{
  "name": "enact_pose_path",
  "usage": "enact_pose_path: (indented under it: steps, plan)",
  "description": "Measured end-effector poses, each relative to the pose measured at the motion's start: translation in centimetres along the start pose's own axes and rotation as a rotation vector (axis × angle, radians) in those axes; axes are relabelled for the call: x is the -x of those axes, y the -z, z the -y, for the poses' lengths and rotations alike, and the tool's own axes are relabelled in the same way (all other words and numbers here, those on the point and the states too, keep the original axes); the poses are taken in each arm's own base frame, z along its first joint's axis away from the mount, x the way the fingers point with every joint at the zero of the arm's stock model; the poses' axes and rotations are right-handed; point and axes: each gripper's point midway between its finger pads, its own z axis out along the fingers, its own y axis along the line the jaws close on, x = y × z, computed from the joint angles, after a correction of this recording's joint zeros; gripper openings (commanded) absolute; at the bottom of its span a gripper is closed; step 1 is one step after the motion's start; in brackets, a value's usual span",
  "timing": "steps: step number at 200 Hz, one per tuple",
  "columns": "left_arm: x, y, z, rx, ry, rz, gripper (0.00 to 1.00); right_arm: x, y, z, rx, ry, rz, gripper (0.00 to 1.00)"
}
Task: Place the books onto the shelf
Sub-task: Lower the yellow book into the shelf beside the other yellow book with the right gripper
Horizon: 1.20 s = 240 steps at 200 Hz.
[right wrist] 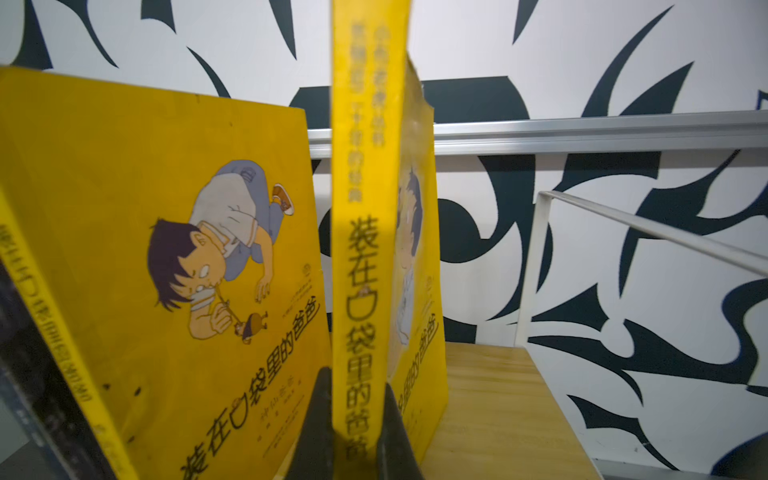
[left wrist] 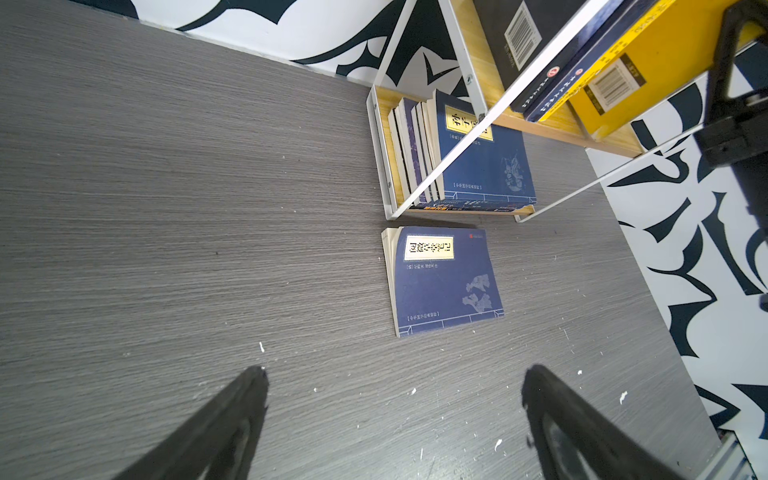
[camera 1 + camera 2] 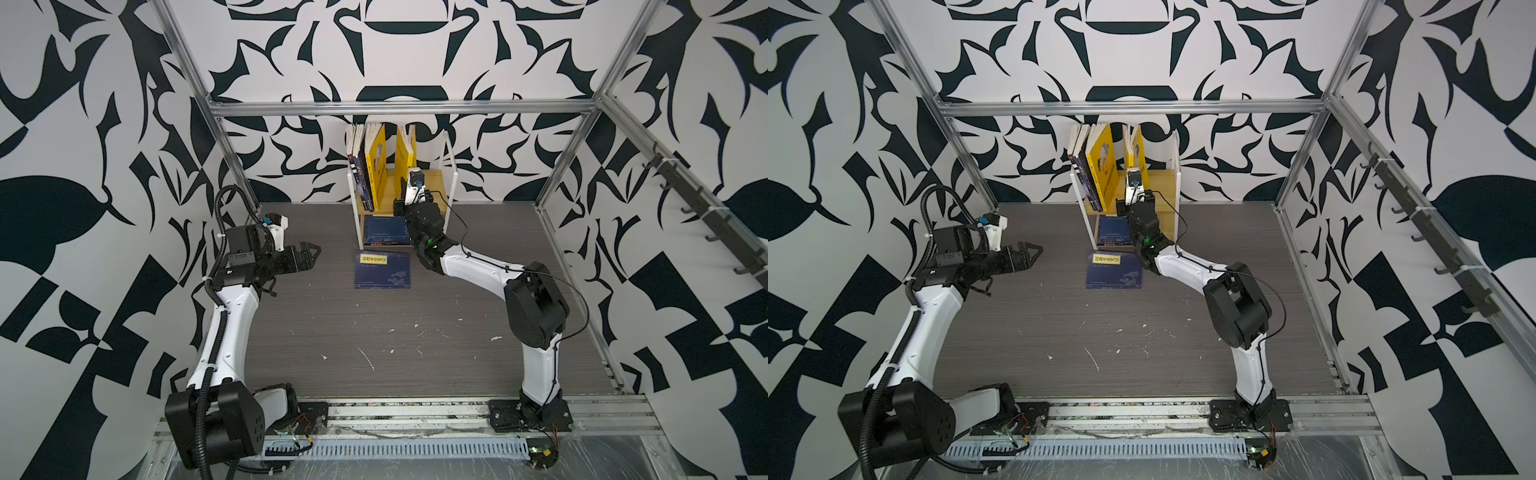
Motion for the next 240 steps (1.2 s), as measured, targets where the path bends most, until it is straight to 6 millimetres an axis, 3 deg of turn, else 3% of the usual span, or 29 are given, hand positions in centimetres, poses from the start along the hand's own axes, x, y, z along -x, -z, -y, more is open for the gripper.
enact_pose_path:
  steps: [36, 126, 163, 191, 209, 240]
  plan:
    - [-0.1, -0.2, -0.1, 0.000, 0.004, -0.005, 1.00, -0.4, -0.2, -2.0, 0.043, -0.005, 0.005, 0.00]
    - [-0.1, -0.2, -0.1, -0.003, 0.018, -0.005, 1.00, -0.8, -0.9, -4.3, 0.106, 0.064, 0.000, 0.01]
    - [0.0, -0.2, -0.1, -0.003, 0.017, -0.003, 1.00, -0.9, -1.1, -5.2, 0.147, 0.121, -0.007, 0.09]
    - [0.0, -0.2, -0.1, -0.002, 0.017, -0.002, 1.00, -1.1, -1.3, -6.1, 0.189, 0.172, -0.007, 0.21]
    - [0.0, -0.1, -0.1, -0.001, 0.018, -0.002, 1.00, -2.1, -1.3, -6.9, 0.223, 0.208, -0.026, 0.34]
    - [0.1, -0.1, -0.3, 0.003, 0.021, 0.001, 1.00, -4.0, -1.2, -7.0, 0.239, 0.268, -0.075, 0.44]
